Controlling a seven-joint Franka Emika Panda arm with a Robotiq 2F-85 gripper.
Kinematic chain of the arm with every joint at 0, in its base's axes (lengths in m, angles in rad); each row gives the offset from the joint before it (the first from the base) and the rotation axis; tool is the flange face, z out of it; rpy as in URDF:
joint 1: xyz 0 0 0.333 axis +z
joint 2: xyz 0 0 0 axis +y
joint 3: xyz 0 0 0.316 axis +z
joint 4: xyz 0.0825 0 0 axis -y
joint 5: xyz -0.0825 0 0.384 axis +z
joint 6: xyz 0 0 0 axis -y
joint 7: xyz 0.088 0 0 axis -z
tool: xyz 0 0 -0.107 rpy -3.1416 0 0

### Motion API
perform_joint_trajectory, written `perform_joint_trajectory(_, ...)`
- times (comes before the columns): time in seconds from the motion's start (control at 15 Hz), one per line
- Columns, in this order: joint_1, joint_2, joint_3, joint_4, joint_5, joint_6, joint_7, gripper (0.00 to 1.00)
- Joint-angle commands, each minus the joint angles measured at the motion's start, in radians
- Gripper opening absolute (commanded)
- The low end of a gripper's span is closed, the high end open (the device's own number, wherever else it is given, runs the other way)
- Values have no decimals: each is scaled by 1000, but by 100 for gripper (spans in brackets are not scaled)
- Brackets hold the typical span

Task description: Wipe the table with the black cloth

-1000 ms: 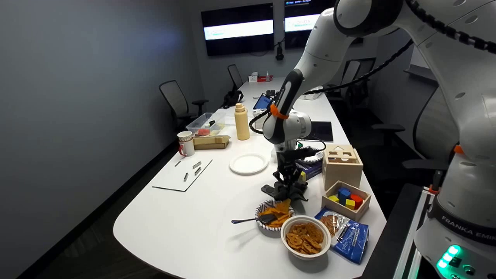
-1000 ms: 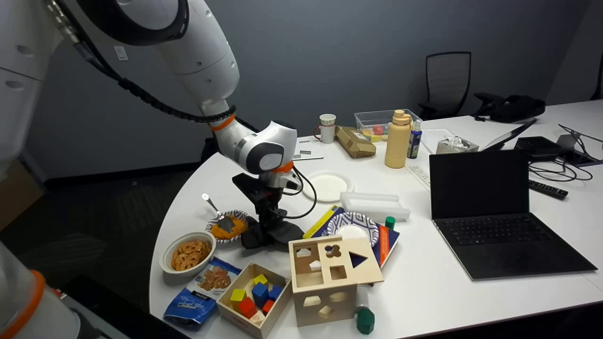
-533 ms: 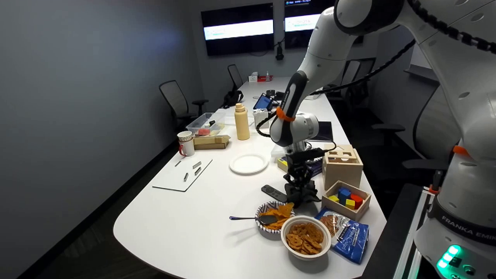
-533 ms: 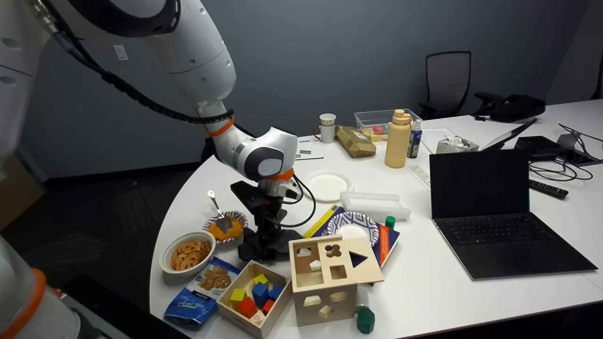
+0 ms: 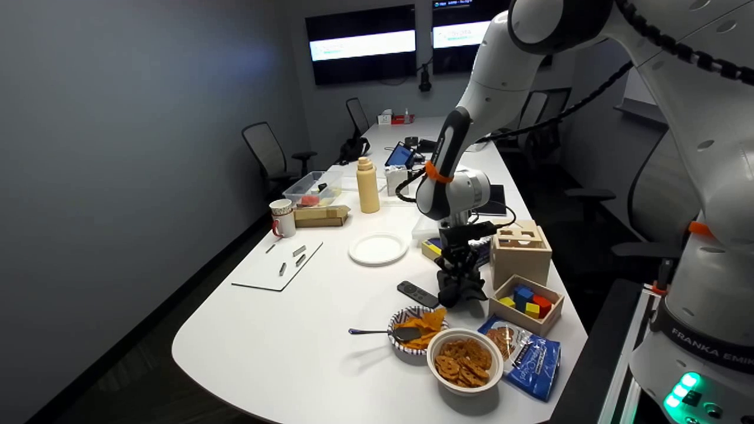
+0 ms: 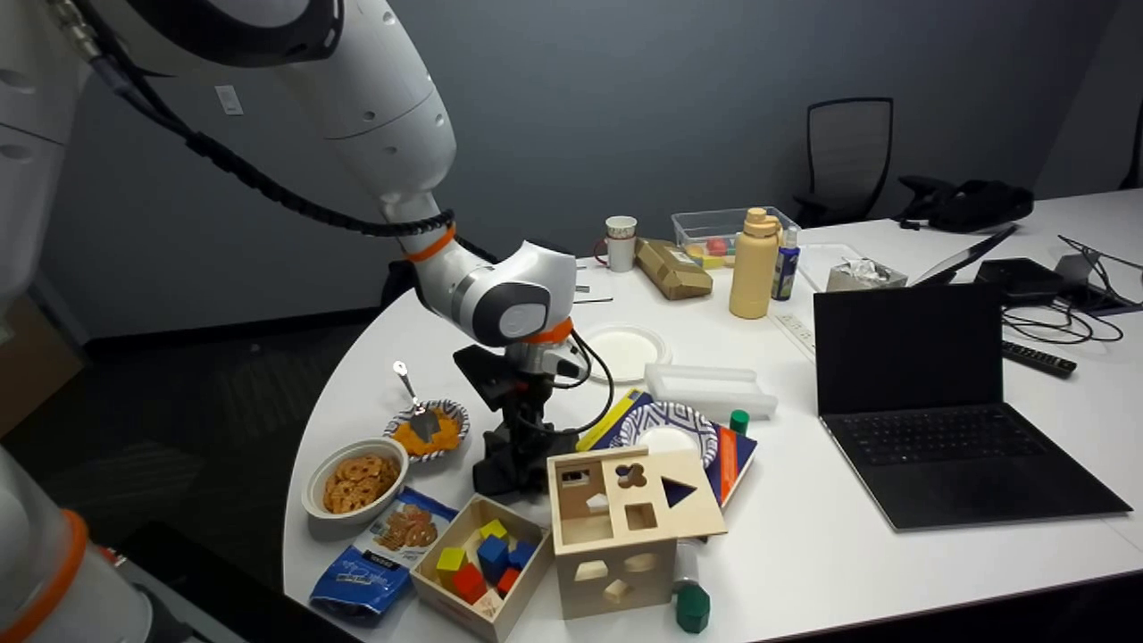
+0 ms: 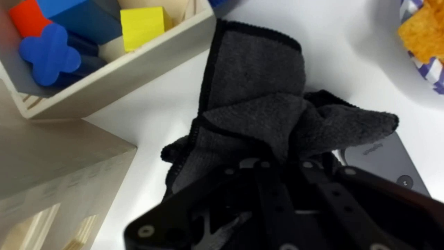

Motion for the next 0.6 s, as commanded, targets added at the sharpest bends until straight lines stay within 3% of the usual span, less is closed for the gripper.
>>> perform_joint_trajectory(0.0,-20,-19,51,-10,25,-46,-35,2)
perform_joint_trajectory(0.27,7,-35,65,-37,9,-101,-17,2)
perform_joint_trajectory(0.53,47,-59,23,-81,-34,-118,37,2)
